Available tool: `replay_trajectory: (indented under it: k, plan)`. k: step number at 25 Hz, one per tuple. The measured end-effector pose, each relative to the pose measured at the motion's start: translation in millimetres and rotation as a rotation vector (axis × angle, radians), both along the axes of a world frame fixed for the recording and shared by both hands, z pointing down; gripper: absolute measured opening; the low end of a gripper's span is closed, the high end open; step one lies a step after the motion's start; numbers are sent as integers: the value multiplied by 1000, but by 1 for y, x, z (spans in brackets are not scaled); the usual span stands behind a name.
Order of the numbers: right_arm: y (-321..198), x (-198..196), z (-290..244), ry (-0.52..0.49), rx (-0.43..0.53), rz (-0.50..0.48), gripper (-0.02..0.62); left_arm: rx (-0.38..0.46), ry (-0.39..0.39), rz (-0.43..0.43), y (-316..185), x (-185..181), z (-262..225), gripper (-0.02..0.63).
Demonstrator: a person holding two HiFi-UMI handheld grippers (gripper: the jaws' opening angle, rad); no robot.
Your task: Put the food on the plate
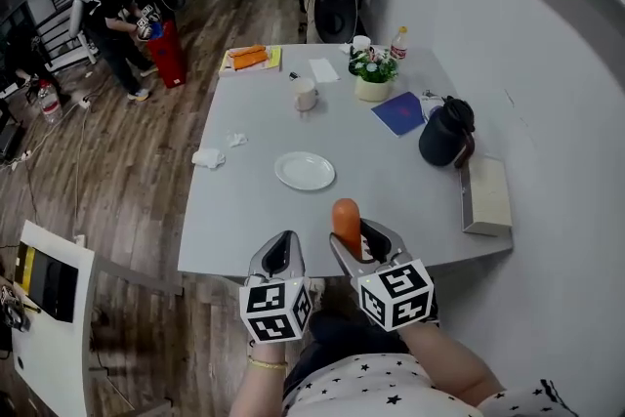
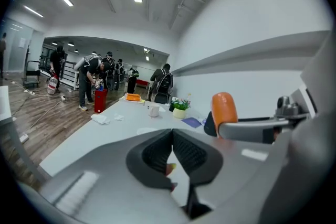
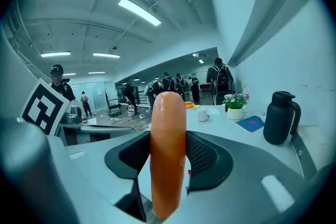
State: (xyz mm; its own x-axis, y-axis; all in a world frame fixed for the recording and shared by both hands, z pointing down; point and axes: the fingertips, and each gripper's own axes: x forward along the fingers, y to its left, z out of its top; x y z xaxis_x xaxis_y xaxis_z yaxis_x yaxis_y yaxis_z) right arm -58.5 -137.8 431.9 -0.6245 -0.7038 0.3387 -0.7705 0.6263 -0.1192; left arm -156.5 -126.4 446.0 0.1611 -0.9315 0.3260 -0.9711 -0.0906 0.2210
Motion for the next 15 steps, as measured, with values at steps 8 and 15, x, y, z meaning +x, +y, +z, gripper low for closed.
replay_trajectory:
  k: [8, 15]
  plan:
    - [-85, -45, 36, 60, -34, -62, 212, -47, -49, 9, -67, -40, 22, 8]
    - [-157, -72, 66, 158, -56, -107, 212, -55, -39, 11, -125, -72, 33, 8]
